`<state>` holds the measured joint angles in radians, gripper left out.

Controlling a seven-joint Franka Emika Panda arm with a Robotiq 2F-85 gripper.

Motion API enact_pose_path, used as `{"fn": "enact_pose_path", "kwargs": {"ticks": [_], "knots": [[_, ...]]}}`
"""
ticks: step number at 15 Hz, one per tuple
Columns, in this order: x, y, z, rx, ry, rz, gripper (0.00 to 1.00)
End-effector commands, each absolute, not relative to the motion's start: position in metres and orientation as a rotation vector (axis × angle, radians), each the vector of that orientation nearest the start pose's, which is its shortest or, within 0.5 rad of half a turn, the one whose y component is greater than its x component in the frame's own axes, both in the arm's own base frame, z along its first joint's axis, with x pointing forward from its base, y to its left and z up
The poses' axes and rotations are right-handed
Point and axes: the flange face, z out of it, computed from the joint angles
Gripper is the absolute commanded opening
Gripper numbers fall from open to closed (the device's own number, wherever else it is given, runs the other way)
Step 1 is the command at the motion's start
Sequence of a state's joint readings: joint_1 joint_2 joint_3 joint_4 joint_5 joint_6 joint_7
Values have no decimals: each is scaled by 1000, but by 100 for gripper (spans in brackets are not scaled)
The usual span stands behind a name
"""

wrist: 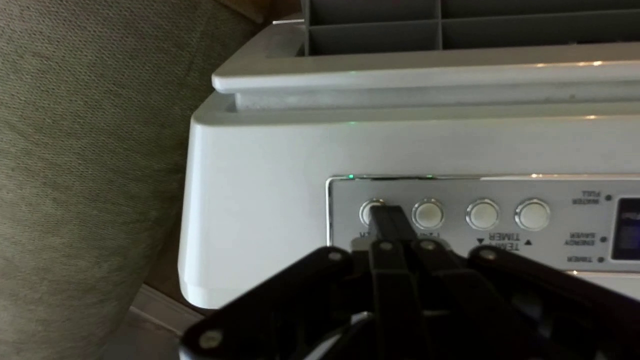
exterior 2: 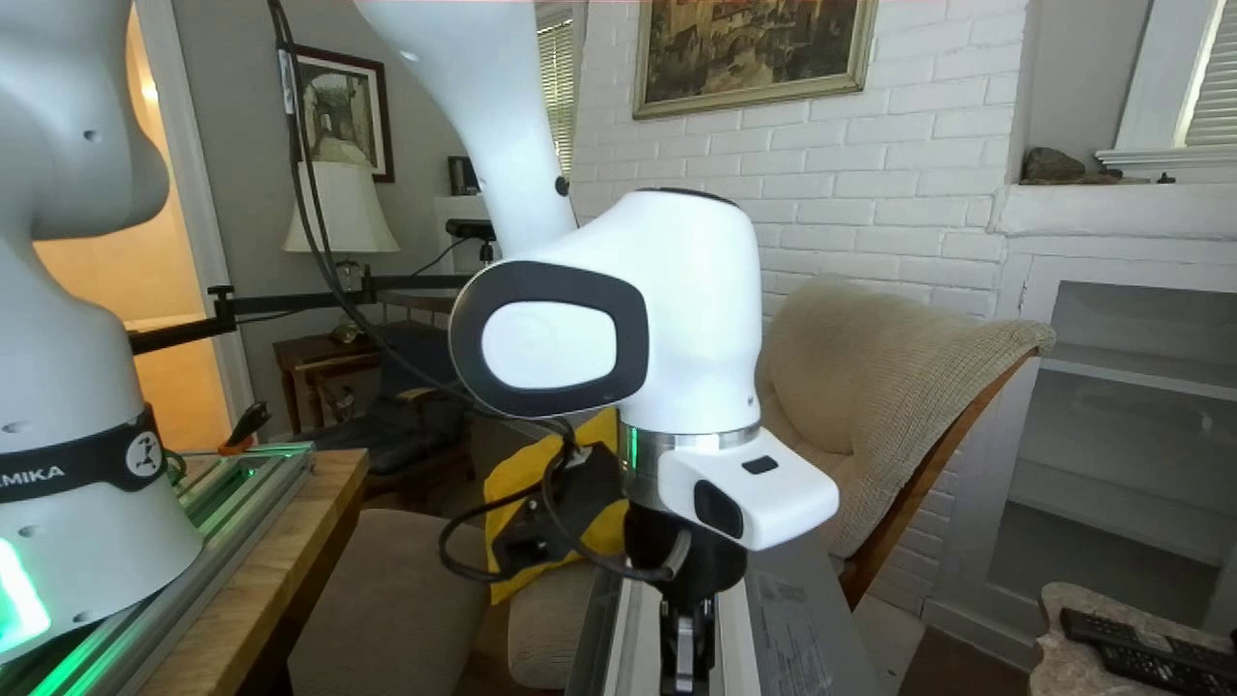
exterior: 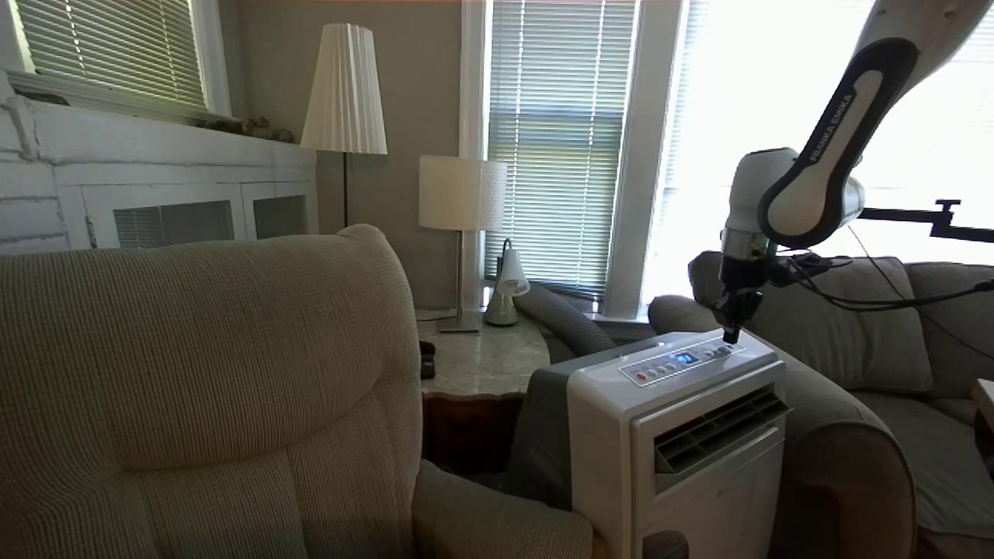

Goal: Press the button on the heater

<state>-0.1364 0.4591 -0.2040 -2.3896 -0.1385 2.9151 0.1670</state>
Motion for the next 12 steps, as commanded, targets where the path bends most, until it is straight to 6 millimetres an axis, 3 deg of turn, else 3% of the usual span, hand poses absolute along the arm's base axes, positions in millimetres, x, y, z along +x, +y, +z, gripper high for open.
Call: {"fn": "enact_pose_path", "kwargs": {"ticks": [1, 12], "knots": [[474, -169, 131, -3231, 558, -93, 0], [473, -168, 123, -3255, 546, -77, 0]]}}
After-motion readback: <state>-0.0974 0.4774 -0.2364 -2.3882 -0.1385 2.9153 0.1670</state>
